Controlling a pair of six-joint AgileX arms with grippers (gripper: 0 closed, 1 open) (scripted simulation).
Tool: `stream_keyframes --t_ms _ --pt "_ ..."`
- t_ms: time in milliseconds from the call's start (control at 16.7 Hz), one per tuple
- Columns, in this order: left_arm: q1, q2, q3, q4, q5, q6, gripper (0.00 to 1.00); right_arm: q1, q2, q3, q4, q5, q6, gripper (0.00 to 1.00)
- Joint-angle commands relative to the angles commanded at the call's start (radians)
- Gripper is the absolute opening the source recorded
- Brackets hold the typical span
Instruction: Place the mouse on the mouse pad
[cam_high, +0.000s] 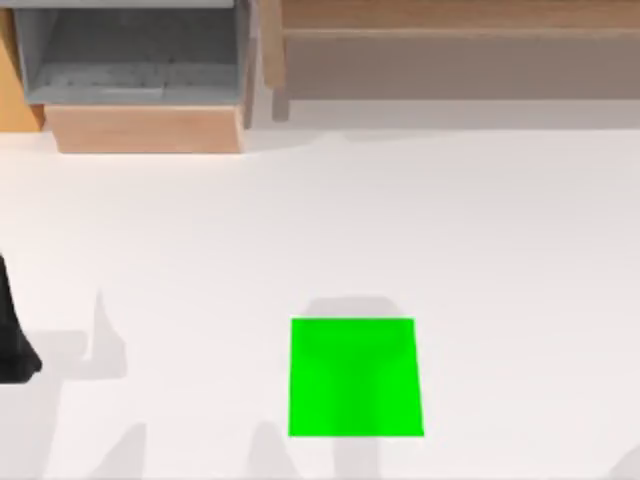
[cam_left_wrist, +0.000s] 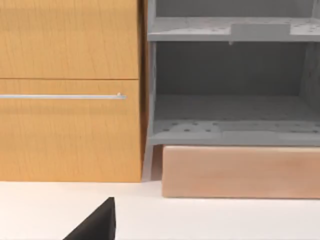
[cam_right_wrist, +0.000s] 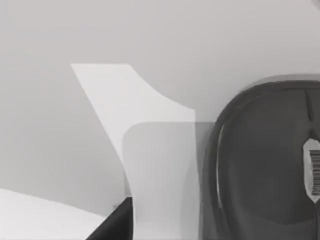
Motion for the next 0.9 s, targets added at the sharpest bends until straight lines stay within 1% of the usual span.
stream_keyframes --t_ms 360,420,540,720,900 --pt "0.000 0.000 0.000 0.000 0.000 0.000 1.00 0.000 0.000 0.000 0.000 0.000 0.000 0.00" --pt "0.000 0.000 0.000 0.000 0.000 0.000 1.00 0.001 -0.042 0.012 -0.039 0.023 0.021 0.00" --pt "0.000 0.000 0.000 0.000 0.000 0.000 1.00 -0.003 -0.049 0.026 -0.055 0.024 0.022 0.00" --pt "0.000 0.000 0.000 0.000 0.000 0.000 1.00 -0.010 -0.087 0.092 -0.155 0.024 0.021 0.00" --pt "0.000 0.000 0.000 0.000 0.000 0.000 1.00 -0.008 -0.140 0.179 -0.321 0.023 0.016 0.00"
